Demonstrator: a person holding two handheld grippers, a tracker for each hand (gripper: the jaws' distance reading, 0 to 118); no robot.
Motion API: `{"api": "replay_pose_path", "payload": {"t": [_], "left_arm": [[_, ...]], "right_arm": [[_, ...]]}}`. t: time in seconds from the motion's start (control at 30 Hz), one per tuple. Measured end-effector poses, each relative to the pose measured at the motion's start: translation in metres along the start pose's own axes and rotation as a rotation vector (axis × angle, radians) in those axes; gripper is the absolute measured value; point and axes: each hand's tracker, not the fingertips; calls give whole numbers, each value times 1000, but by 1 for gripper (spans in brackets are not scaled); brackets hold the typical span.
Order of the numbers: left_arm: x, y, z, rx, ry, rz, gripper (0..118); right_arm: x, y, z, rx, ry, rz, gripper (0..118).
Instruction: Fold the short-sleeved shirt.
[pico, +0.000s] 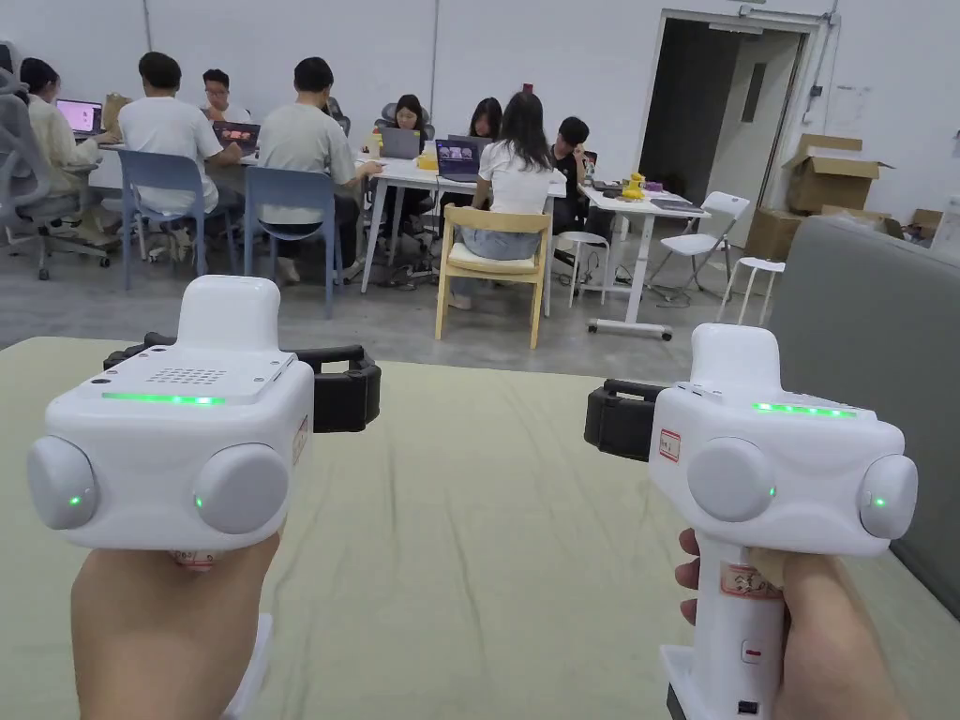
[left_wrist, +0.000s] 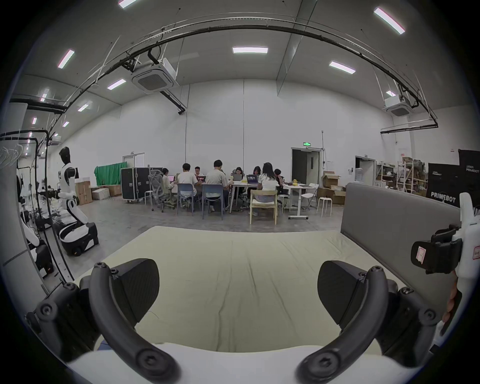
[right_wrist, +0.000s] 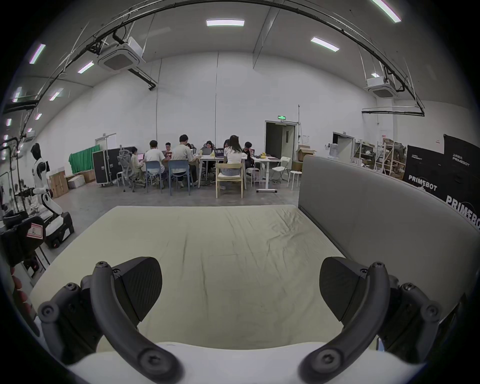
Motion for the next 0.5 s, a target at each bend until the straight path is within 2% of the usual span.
{"api": "replay_pose_path", "payload": {"t": [0.5], "left_arm": [[3,1,3,4,-3,-5,118]], "right_arm": [[-5,0,10,25,-6,18,118]]}}
